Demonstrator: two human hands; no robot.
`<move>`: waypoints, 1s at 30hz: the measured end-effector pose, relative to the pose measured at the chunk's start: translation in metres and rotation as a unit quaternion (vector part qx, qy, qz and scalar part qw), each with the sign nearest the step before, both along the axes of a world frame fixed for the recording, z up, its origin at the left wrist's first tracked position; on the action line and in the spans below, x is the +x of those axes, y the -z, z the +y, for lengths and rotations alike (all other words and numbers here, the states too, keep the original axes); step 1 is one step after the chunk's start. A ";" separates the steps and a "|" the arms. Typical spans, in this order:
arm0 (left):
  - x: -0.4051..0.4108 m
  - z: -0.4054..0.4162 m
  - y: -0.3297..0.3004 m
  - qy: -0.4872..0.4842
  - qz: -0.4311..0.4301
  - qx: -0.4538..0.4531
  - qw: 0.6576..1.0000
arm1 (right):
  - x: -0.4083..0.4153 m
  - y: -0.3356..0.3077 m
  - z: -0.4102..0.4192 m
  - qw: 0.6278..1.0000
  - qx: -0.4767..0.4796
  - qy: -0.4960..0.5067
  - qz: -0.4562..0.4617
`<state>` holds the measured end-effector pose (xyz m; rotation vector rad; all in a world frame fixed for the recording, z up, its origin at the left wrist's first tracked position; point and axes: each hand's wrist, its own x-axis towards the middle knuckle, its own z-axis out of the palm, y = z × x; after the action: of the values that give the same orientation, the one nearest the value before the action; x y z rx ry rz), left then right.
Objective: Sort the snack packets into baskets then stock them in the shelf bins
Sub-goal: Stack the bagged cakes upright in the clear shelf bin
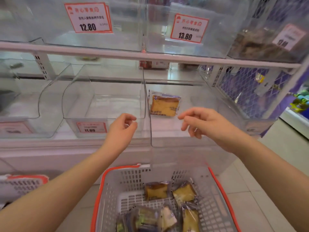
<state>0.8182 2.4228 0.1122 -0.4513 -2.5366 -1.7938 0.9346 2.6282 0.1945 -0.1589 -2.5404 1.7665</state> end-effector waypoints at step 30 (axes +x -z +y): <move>0.142 -0.069 0.315 0.121 -0.358 -0.348 0.858 | 0.062 0.462 -0.082 0.856 -0.111 0.240 -0.444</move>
<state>0.9603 2.3535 -0.2030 -0.0708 -3.8153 -1.1353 0.9961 2.5457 -0.2672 -1.8131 -2.3262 2.0171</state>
